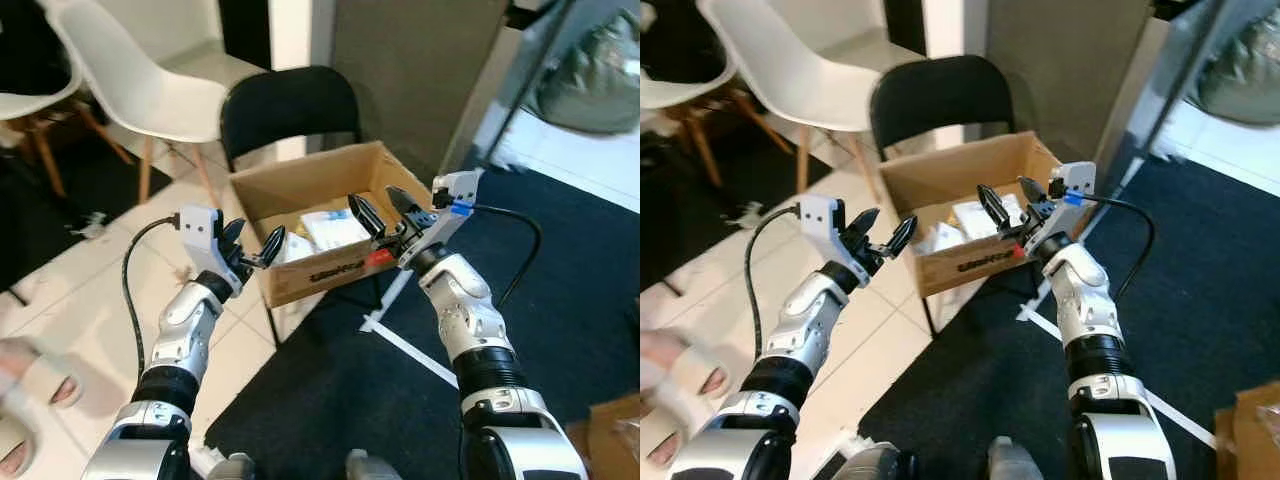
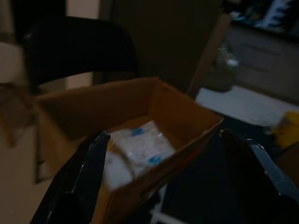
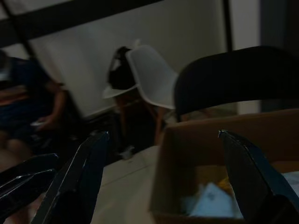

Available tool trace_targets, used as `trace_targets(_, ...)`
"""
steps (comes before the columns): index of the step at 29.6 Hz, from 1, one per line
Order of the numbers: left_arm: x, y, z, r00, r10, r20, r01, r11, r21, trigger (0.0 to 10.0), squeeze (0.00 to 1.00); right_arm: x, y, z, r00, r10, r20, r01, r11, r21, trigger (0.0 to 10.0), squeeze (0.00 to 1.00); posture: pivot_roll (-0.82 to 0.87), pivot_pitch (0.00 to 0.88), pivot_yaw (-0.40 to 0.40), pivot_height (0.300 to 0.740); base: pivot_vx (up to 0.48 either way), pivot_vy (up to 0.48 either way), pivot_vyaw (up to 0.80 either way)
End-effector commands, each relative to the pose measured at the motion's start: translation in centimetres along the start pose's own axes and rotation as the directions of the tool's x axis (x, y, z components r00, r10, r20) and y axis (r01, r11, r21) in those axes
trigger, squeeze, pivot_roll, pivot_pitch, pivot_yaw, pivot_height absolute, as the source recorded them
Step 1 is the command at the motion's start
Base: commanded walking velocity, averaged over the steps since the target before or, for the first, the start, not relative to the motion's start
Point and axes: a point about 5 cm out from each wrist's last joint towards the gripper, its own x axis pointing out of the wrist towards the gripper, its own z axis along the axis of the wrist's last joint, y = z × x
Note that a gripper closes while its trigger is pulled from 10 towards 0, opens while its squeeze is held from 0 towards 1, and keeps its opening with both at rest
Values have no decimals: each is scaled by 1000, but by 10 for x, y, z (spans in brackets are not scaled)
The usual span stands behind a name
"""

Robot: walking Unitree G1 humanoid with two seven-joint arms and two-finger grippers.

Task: Picking trash to rubbish bin

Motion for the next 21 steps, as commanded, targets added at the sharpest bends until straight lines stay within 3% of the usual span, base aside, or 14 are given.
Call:
trace_targets(1,0,-4,-7,999,-13,-32,13,1000,-2,10000,0,-3,-3,-3,1000,-14,-17,14,1000,1,10000,0,-8,37,6,740,-330,0,0)
trace_targets(21,0,-4,-7,999,-15,-33,15,1000,-5,10000,0,-2,-3,-3,999,-14,-29,13,1000,-3,10000,0,-9,37,6,740,-333,0,0)
